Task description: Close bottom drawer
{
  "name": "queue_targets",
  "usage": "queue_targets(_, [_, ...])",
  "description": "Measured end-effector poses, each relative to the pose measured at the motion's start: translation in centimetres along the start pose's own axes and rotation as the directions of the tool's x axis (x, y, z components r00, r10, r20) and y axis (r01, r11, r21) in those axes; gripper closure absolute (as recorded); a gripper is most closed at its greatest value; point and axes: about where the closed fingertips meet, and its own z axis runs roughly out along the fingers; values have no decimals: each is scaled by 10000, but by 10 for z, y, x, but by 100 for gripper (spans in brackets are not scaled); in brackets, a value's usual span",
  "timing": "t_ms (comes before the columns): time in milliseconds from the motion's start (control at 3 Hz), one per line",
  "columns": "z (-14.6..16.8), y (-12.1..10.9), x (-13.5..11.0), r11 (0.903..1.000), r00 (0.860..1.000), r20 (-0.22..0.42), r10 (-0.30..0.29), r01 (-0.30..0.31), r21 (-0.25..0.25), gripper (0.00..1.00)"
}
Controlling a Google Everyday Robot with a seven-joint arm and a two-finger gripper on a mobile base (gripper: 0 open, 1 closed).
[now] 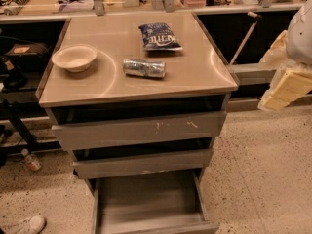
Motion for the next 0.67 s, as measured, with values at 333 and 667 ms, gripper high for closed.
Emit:
queue_targets(333, [0,0,0,10000,10000,0,0,0,0,65])
queue_targets(667, [0,0,0,10000,10000,0,0,0,1,88])
